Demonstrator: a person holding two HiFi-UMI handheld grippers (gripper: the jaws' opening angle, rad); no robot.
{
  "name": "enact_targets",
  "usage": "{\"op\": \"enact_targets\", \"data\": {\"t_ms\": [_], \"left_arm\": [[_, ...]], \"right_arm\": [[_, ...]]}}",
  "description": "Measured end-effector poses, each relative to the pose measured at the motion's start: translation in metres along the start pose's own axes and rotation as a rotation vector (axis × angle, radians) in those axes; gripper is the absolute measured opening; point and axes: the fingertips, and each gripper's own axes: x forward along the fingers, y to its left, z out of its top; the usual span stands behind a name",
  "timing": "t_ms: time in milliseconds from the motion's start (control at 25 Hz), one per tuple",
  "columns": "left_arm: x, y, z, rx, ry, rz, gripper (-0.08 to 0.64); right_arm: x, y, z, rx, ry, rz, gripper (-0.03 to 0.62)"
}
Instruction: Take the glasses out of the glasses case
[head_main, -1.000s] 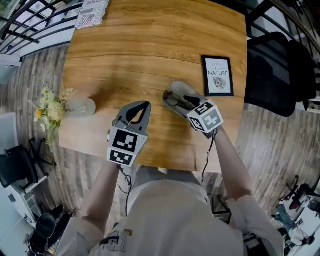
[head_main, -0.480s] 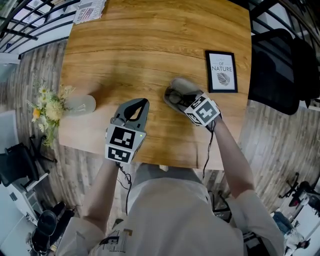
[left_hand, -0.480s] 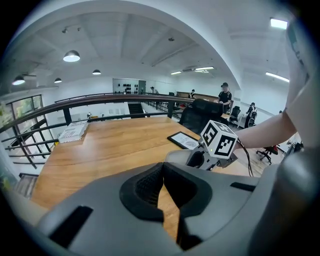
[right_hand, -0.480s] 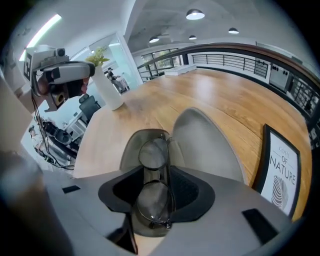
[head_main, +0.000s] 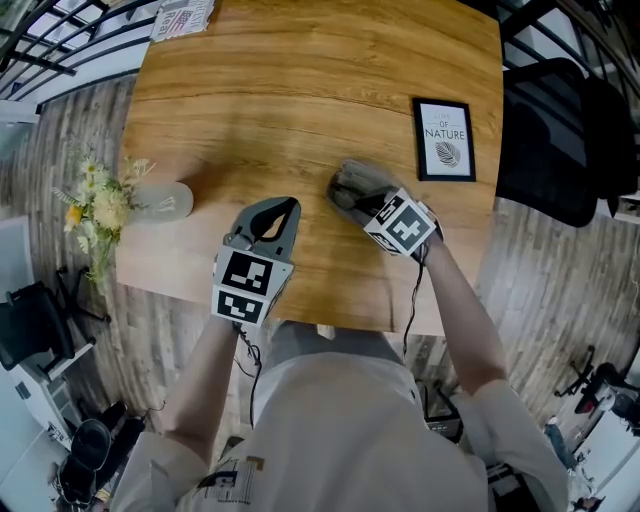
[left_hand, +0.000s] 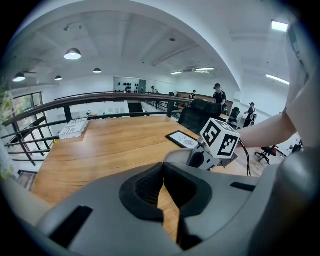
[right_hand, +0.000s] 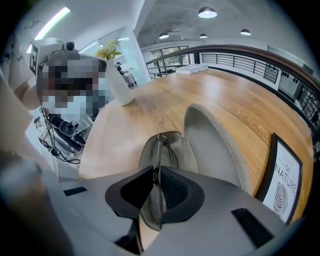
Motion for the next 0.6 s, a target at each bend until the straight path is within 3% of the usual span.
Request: {"op": "enact_targets", "data": {"t_ms": [240, 600], "left_arm": [[-0.010, -0.006, -0.004, 0.004, -0.004, -0.004, 0.017], [-0.035, -0.005, -0.001, 0.013, -0.032, 0.013, 0.017]], "right_arm": [[0.007, 0.007, -0.006, -0.034, 0.037, -0.039, 0.069], [-0.039, 0.006, 0.015, -0.021, -0.047, -0.159, 0.064]]}}
